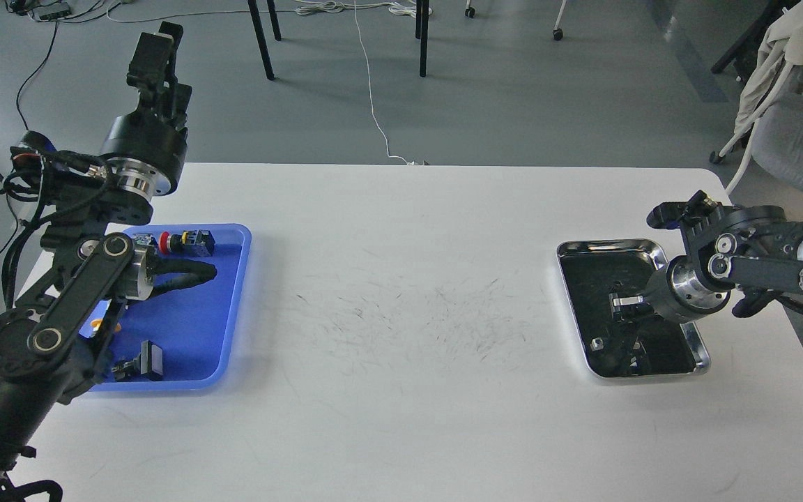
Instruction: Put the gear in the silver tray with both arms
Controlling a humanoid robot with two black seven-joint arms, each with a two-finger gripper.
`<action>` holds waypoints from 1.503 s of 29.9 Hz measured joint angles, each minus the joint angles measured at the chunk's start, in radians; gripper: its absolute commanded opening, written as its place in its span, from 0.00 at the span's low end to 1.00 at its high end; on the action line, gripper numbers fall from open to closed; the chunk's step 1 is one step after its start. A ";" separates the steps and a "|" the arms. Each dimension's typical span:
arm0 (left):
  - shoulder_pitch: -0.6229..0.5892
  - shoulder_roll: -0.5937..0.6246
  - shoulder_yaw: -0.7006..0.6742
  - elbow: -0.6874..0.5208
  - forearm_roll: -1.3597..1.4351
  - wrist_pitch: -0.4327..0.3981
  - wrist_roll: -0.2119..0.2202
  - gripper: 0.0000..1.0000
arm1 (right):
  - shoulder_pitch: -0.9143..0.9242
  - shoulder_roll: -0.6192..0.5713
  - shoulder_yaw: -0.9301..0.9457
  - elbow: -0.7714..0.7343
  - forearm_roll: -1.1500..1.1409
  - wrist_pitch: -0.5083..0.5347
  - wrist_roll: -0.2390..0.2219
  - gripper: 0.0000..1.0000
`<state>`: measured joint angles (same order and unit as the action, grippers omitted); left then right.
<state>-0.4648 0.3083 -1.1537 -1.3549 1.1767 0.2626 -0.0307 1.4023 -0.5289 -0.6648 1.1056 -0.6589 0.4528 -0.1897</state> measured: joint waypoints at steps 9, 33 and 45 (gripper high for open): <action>-0.001 0.004 0.000 0.013 0.001 0.000 0.000 0.98 | 0.016 -0.092 0.249 0.013 0.008 0.005 0.001 0.96; -0.135 -0.038 0.003 0.466 -0.617 -0.239 0.009 0.98 | -0.629 -0.124 1.508 -0.227 1.051 -0.054 0.078 0.98; -0.220 -0.091 0.021 0.630 -0.761 -0.372 -0.113 0.98 | -0.814 -0.038 1.556 -0.190 1.094 -0.043 0.110 0.99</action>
<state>-0.6845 0.2174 -1.1329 -0.7252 0.4160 -0.1098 -0.1439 0.5882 -0.5673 0.8916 0.9153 0.4351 0.4099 -0.0795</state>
